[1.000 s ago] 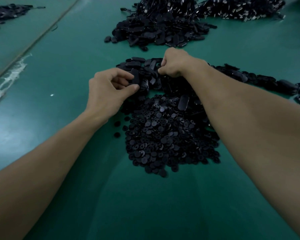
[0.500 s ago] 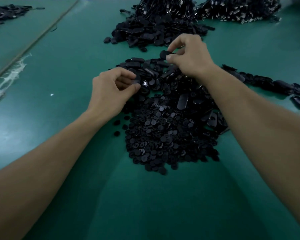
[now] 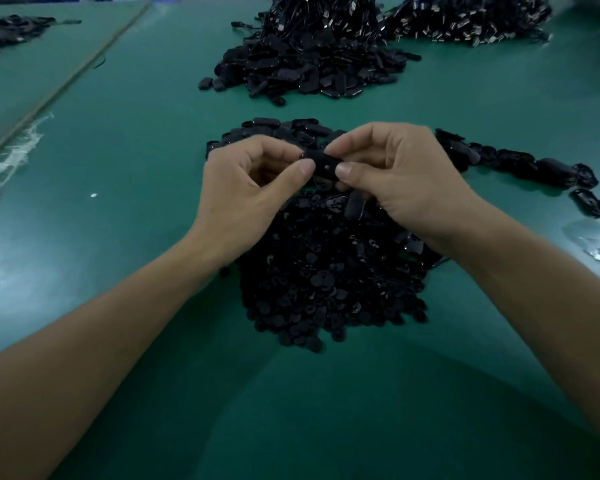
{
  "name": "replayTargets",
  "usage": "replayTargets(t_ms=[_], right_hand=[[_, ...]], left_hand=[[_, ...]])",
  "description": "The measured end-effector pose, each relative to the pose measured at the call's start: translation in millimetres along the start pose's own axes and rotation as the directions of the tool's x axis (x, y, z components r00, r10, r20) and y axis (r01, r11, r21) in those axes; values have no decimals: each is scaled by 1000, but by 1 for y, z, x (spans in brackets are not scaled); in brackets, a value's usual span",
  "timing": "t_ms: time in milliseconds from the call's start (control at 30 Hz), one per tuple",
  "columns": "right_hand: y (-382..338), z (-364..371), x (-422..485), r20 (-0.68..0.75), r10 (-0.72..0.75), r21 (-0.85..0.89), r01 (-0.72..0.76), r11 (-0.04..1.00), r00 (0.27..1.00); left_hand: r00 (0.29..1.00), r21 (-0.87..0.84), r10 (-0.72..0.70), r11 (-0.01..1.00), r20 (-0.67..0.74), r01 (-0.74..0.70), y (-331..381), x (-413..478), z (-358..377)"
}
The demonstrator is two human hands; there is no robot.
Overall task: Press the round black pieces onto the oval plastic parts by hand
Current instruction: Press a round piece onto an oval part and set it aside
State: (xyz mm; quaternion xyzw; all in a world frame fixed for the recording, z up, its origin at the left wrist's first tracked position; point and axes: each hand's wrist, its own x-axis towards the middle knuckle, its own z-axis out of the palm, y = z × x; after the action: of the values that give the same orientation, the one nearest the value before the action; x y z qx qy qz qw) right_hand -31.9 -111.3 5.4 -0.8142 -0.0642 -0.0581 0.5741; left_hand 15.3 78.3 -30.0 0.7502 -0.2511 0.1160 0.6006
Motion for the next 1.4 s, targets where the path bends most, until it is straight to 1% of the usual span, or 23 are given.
replayTargets(t_ms=[100,200,267,333,367,433,533,600,700,833,1133,1267,1400], right_hand=[[4,3,-10,-41,-15,-53,13,999,999],[12,8,-17,-78,5,-119,-14,993,997],[16,9,-22,-136,-28,-168,5,986,990],[17,8,-26,-172,-118,-280,66,958,978],[16,8,-29,-154,-149,-338,89,937,977],[14,8,-32,-41,-155,-455,119,882,987],[14,13,-34,158,-99,-635,178,752,982],[15,17,-35,206,-77,-682,199,703,976],[15,21,-37,196,-104,-670,211,711,975],[13,23,-37,175,-124,-616,207,760,977],[12,20,-38,104,-90,-497,131,858,990],[10,18,-37,44,-148,-463,151,873,988],[11,19,-36,-49,-165,-377,135,916,985]], left_hand=[[996,-36,-6,999,94,9,-1,-4,2],[988,-9,-33,999,154,35,-4,-6,3],[986,-13,-51,998,160,53,-6,-6,2],[989,-47,-74,996,125,80,-7,-5,2],[990,-69,-92,993,106,100,-8,-4,1],[988,-104,-132,985,76,139,-10,-4,0],[984,-129,-169,976,62,176,-11,-3,-2],[982,-135,-179,973,56,185,-12,-3,-3],[981,-142,-188,971,49,193,-12,-3,-3],[982,-143,-184,971,50,190,-11,-4,-2],[985,-107,-164,980,58,169,-9,-5,-2],[991,-57,-112,992,71,116,-6,-5,-2],[997,-90,-57,994,52,61,-1,-4,-1]])
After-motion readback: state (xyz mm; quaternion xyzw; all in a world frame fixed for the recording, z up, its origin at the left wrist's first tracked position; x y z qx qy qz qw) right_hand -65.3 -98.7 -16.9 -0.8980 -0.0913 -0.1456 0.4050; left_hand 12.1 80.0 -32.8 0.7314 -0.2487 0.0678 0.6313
